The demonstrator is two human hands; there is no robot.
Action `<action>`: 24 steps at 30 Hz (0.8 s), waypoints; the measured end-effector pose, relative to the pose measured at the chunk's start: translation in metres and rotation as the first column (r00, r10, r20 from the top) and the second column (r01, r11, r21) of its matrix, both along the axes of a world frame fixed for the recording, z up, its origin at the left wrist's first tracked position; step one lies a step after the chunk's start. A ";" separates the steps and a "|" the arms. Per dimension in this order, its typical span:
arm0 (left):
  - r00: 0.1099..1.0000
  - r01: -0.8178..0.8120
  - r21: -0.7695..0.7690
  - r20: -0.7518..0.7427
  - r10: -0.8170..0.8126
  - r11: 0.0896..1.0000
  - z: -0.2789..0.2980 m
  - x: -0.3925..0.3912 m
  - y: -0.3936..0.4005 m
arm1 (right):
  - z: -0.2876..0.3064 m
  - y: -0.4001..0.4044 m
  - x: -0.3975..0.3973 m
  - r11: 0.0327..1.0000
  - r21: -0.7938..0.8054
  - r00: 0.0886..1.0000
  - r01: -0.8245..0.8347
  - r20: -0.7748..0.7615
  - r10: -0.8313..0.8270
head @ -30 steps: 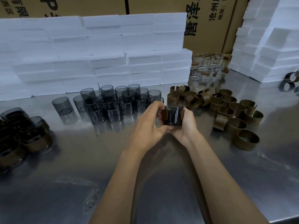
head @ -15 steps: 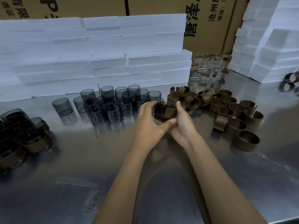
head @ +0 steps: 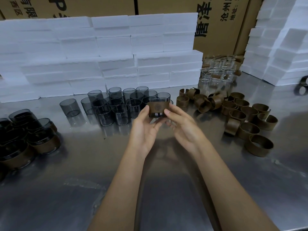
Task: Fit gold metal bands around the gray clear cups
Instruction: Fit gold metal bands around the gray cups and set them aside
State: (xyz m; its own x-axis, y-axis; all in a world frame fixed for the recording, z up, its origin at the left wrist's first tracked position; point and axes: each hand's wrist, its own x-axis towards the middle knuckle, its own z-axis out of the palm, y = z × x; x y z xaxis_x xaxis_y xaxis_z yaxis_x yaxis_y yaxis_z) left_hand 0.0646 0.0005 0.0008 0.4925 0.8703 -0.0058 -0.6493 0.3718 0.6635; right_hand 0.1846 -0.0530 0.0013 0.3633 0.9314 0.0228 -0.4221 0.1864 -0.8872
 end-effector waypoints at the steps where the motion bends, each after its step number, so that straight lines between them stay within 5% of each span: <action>1: 1.000 0.007 0.010 -0.002 -0.007 1.000 -0.001 0.000 0.000 | -0.001 0.000 0.000 1.000 -0.011 0.999 -0.021 0.024 0.022; 12: 0.993 -0.005 0.091 -0.115 0.015 0.996 -0.004 0.001 0.004 | -0.002 -0.001 0.005 0.999 -0.007 0.999 -0.050 -0.003 0.050; 17: 0.933 0.001 0.286 -0.346 0.102 0.958 -0.004 0.000 0.006 | -0.005 0.001 0.009 0.998 -0.008 0.998 -0.059 -0.015 0.059; 24: 0.881 -0.014 0.386 -0.432 0.194 0.922 -0.006 -0.002 0.007 | -0.005 0.001 0.011 1.000 0.005 0.999 -0.007 -0.035 0.007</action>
State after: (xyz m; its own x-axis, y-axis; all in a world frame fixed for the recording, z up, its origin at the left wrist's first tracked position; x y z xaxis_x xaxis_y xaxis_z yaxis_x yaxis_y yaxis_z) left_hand 0.0628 0.0080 -0.0053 0.4185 0.9005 0.1185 -0.2632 -0.0046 0.9647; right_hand 0.1957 -0.0515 -0.0036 0.3578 0.9337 0.0146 -0.4540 0.1876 -0.8710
